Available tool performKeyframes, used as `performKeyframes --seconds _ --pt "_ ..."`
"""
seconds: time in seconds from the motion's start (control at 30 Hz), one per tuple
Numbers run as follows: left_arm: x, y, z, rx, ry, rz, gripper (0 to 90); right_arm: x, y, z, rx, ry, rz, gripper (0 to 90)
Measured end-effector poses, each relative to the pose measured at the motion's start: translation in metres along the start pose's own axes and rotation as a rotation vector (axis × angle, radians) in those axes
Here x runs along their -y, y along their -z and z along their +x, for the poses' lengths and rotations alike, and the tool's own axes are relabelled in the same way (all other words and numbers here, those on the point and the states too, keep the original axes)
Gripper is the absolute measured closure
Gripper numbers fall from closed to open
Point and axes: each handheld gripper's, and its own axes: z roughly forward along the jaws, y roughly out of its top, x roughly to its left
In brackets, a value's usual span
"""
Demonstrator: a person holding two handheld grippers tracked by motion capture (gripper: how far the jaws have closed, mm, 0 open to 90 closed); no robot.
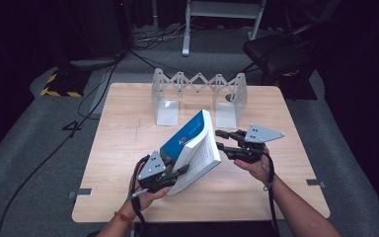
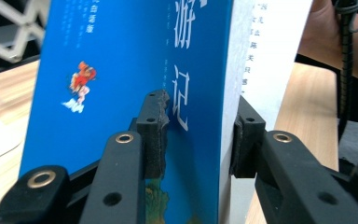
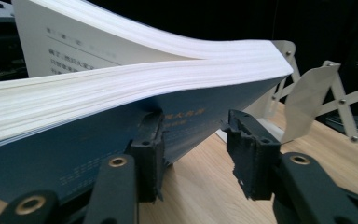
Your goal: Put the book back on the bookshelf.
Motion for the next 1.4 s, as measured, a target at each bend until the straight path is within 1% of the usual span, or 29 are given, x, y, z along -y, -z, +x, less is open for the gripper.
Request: performKeyframes --seconds 0.07,0.1,0.13,0.17,0.27,0.3,0.33,0.37,0.4,0.5,0.6,0.67,0.73,0.8,0.87,0.9,0.93,1.0,1.07,1.13,1.23,1.3,1.33,1.37,1.4 --pt "-0.004 -0.010 0.000 0.028 0.001 -0.006 64.0 0.001 0.009 -0.005 0.009 -0.005 -0.008 60.2" --pt "-0.006 -0.015 -0.001 0.040 -0.004 -0.008 64.1 0.001 0.013 -0.006 0.013 -0.002 -0.012 60.2" --pt "-0.008 -0.021 -0.003 0.047 -0.004 -0.012 63.9 0.000 0.017 -0.008 0.022 0.004 -0.012 60.3" --pt "-0.009 -0.026 -0.003 0.063 -0.001 -0.015 63.7 0.000 0.022 -0.010 0.024 0.002 -0.011 60.3" --pt "-0.014 -0.041 -0.005 0.103 0.001 -0.027 62.9 0.001 0.035 -0.020 0.014 -0.017 0.001 60.2" --pt "-0.017 -0.046 -0.006 0.110 -0.009 -0.022 62.2 0.002 0.041 -0.023 0.024 -0.016 0.009 60.3" --pt "-0.017 -0.046 -0.006 0.110 -0.009 -0.022 61.7 0.002 0.041 -0.023 0.024 -0.016 0.009 60.3" --pt "-0.019 -0.049 -0.007 0.112 -0.014 -0.017 61.7 0.003 0.045 -0.025 0.039 -0.015 0.017 60.3" --pt "-0.021 -0.054 -0.008 0.116 -0.016 -0.022 60.8 0.004 0.049 -0.026 0.062 -0.008 0.031 60.3" --pt "-0.022 -0.057 -0.008 0.113 -0.018 -0.027 60.5 0.005 0.052 -0.027 0.063 -0.006 0.026 60.3" --pt "-0.021 -0.054 -0.008 0.107 -0.014 -0.037 60.4 0.004 0.053 -0.022 0.059 0.007 0.015 60.4" --pt "-0.022 -0.051 -0.008 0.102 -0.022 -0.029 59.8 0.003 0.051 -0.019 0.060 0.004 0.011 60.3" --pt "-0.023 -0.046 -0.009 0.094 -0.031 -0.014 58.2 0.002 0.049 -0.016 0.056 -0.008 0.005 58.1" --pt "-0.023 -0.041 -0.010 0.089 -0.050 0.006 56.7 0.001 0.047 -0.013 0.051 -0.007 0.002 57.0" --pt "-0.021 -0.037 -0.011 0.082 -0.052 0.014 54.8 0.002 0.047 -0.009 0.033 -0.004 -0.001 56.1" --pt "-0.020 -0.034 -0.011 0.085 -0.051 0.016 54.5 0.002 0.046 -0.007 0.022 -0.003 -0.003 55.9" --pt "-0.020 -0.034 -0.011 0.085 -0.051 0.016 54.7 0.002 0.046 -0.007 0.022 -0.003 -0.003 55.9" --pt "-0.017 -0.031 -0.011 0.082 -0.036 0.008 54.9 0.001 0.045 -0.002 0.002 0.013 0.004 54.0" --pt "-0.017 -0.029 -0.011 0.080 -0.040 0.009 55.9 -0.003 0.043 0.005 0.006 0.044 0.011 54.1" --pt "-0.017 -0.027 -0.009 0.087 -0.040 0.013 56.2 -0.007 0.040 0.008 0.013 0.053 0.021 54.0" --pt "-0.017 -0.023 -0.007 0.088 -0.040 0.022 55.0 -0.010 0.036 0.009 0.001 0.055 0.019 53.1" --pt "-0.017 -0.019 -0.008 0.084 -0.044 0.033 52.2 -0.013 0.031 0.012 0.010 0.067 0.014 52.4" --pt "-0.017 -0.016 -0.009 0.090 -0.043 0.041 50.0 -0.014 0.030 0.013 0.008 0.067 0.010 52.0" --pt "-0.017 -0.015 -0.010 0.095 -0.044 0.046 45.4 -0.014 0.027 0.015 -0.005 0.063 0.009 49.8" --pt "-0.017 -0.012 -0.012 0.099 -0.054 0.066 41.4 -0.014 0.026 0.016 -0.011 0.059 0.012 49.5"
